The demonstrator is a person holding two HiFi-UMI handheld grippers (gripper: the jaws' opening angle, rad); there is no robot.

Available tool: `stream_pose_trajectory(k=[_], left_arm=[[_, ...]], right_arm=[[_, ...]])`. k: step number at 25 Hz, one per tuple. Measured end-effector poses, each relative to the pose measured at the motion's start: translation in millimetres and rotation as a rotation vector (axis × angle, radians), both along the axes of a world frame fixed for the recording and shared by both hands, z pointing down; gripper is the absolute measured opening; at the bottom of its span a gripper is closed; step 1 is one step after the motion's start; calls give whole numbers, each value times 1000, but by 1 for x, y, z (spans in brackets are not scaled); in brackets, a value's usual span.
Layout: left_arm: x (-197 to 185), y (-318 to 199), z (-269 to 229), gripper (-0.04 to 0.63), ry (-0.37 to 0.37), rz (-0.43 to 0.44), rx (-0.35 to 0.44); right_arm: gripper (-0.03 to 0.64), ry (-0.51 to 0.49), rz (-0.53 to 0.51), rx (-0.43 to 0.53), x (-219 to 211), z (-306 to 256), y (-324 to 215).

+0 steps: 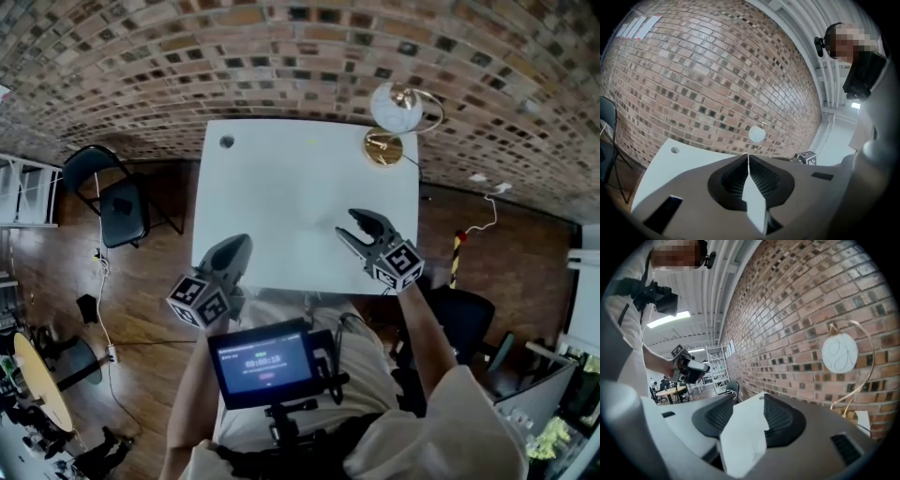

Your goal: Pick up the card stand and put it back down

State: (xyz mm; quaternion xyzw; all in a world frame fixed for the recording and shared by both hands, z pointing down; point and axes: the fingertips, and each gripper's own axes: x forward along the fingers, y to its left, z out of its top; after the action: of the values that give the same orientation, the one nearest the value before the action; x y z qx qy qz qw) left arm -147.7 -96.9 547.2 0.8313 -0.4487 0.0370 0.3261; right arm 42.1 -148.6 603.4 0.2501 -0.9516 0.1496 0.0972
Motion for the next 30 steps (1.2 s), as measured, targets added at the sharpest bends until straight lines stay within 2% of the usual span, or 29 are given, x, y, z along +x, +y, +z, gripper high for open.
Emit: stream_pose_trajectory(k=[5,8,11,21,26,30], left_arm=[[-4,-3,-27,11,49,-26,97],[-7,-1,-41,11,58,-30,130],[-11,1,-51,11,64,-35,151],[-16,23,-60,11,67,-22,157],[-16,26,-57,11,84,-12,160],[-9,47,-48,11,97,53,145]], right_arm=[[235,-24,23,83,5,-62,12],[233,-32,38,121,9,-90,21],[232,-80,75,161,11,-120,28],[192,-78,201,271,22,-162,61],[190,-52,260,280,30,-162,78],[187,-32,274,293,22,-164,108]])
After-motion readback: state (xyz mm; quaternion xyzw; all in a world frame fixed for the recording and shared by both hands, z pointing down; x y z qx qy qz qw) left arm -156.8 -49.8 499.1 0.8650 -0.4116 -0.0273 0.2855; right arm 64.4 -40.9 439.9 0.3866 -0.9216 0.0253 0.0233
